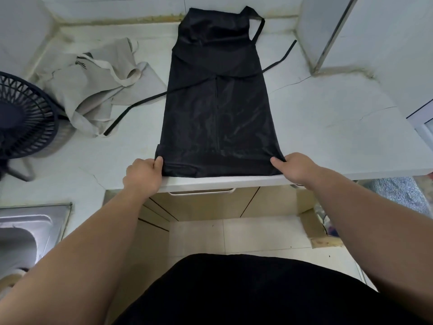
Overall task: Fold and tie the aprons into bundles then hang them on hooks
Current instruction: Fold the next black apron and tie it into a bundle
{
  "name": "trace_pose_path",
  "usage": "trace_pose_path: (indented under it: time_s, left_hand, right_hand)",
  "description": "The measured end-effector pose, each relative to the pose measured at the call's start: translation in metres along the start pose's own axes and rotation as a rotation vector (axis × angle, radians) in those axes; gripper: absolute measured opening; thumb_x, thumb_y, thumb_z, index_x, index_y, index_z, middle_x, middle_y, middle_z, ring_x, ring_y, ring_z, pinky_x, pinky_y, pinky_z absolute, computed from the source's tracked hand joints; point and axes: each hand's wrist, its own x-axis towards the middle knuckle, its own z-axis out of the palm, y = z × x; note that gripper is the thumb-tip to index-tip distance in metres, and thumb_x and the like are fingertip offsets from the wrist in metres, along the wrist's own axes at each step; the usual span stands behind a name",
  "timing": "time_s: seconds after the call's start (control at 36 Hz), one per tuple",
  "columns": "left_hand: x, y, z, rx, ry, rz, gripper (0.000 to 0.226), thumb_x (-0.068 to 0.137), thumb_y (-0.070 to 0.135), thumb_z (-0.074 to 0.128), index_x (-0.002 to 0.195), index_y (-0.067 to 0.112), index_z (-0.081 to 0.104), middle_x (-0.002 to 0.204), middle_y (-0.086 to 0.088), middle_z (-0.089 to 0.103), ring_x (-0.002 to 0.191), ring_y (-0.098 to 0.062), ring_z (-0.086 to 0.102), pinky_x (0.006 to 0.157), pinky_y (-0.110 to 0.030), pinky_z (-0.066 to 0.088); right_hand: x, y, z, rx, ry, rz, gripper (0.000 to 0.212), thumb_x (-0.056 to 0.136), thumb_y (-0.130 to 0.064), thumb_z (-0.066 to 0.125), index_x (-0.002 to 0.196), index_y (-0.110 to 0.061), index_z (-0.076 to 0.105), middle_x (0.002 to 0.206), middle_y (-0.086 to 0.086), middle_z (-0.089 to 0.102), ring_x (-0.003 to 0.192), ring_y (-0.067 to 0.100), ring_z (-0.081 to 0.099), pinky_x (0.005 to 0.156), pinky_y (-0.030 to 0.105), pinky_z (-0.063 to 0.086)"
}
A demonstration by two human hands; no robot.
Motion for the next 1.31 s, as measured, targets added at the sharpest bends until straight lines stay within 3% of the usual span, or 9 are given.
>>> trace_pose_path:
  time_s: [0.22,0.31,0.42,0.47,0.56,0.67,1.0,1.17,1.31]
  left_hand:
    - [0.012,0.003,-0.001,0.222,-0.021,-0.034,0.046,0.097,0.046,0.038,0.069,0.014,0.054,0.095,-0.012,0.057,0.092,-0.032,0.051,0.077,-0.038,0.043]
    - [0.005,0.005,0.001,0.153,0.161,-0.036,0.031,0.092,0.039,0.055,0.098,0.01,0.063,0.114,-0.015,0.052,0.105,-0.036,0.048,0.086,-0.044,0.043]
    - [-0.009,0.029,0.019,0.13,0.389,0.549,0.038,0.087,0.017,0.059,0.123,0.004,0.057,0.134,-0.022,0.05,0.117,-0.043,0.05,0.095,-0.05,0.045]
    - [-0.017,0.049,0.032,0.251,0.166,0.813,0.045,0.095,0.03,0.046,0.136,0.013,0.05,0.149,-0.018,0.038,0.134,-0.038,0.039,0.107,-0.052,0.037]
    - [-0.027,0.064,0.048,0.441,-0.258,0.683,0.054,0.102,0.046,0.016,0.153,0.032,0.007,0.161,0.004,-0.009,0.148,-0.019,-0.008,0.119,-0.046,-0.002]
    - [-0.025,0.049,0.056,0.514,-0.223,0.659,0.053,0.1,0.05,0.007,0.15,0.041,-0.009,0.159,0.008,-0.017,0.147,-0.017,-0.017,0.118,-0.044,-0.009]
    - [-0.007,0.003,0.015,0.454,-0.21,0.49,0.094,0.08,0.079,0.037,0.152,0.035,-0.002,0.161,0.007,-0.011,0.148,-0.015,-0.009,0.121,-0.037,-0.001]
    - [-0.007,-0.009,0.004,0.365,-0.13,0.538,0.083,0.081,0.049,0.066,0.15,0.036,0.022,0.158,0.014,0.016,0.146,-0.012,0.015,0.118,-0.034,0.018]
    - [-0.002,-0.007,-0.015,0.248,-0.276,0.497,0.063,0.084,0.027,0.067,0.141,0.034,0.044,0.151,0.018,0.033,0.14,-0.014,0.029,0.115,-0.028,0.022]
  right_hand:
    - [0.017,-0.002,0.008,-0.238,0.067,0.09,0.052,0.101,-0.045,0.03,0.063,-0.01,0.037,0.064,0.007,0.043,0.062,0.022,0.043,0.067,0.032,0.035]
    - [0.015,-0.004,0.015,-0.23,0.13,0.133,0.046,0.1,-0.044,0.034,0.071,-0.009,0.042,0.072,0.006,0.047,0.075,0.027,0.049,0.069,0.034,0.037]
    - [-0.002,-0.019,0.029,-0.376,0.488,-0.036,0.029,0.094,-0.035,0.051,0.11,-0.01,0.049,0.104,0.01,0.051,0.097,0.03,0.052,0.077,0.037,0.039]
    - [-0.004,-0.028,0.044,-0.471,0.557,-0.3,0.039,0.092,-0.033,0.052,0.126,-0.014,0.05,0.126,0.013,0.05,0.112,0.033,0.047,0.092,0.041,0.036]
    - [-0.004,-0.041,0.062,-0.533,0.287,-0.528,0.052,0.097,-0.045,0.027,0.145,-0.024,0.03,0.153,0.01,0.025,0.134,0.033,0.028,0.113,0.047,0.014]
    - [0.001,-0.034,0.073,-0.652,0.045,-0.474,0.059,0.097,-0.055,0.007,0.151,-0.032,0.002,0.16,0.003,-0.001,0.145,0.03,0.006,0.119,0.044,-0.003]
    - [0.008,0.002,0.04,-0.672,0.062,-0.406,0.102,0.076,-0.078,0.041,0.151,-0.02,0.002,0.158,0.008,0.004,0.142,0.026,0.017,0.119,0.037,0.012]
    - [0.0,0.012,0.044,-0.714,0.166,-0.464,0.072,0.09,-0.027,0.053,0.15,-0.023,0.013,0.156,0.005,0.015,0.134,0.022,0.033,0.109,0.031,0.022]
    - [-0.004,0.012,0.025,-0.52,0.138,-0.479,0.048,0.092,-0.03,0.053,0.139,-0.026,0.045,0.138,-0.004,0.048,0.121,0.021,0.05,0.094,0.029,0.037]
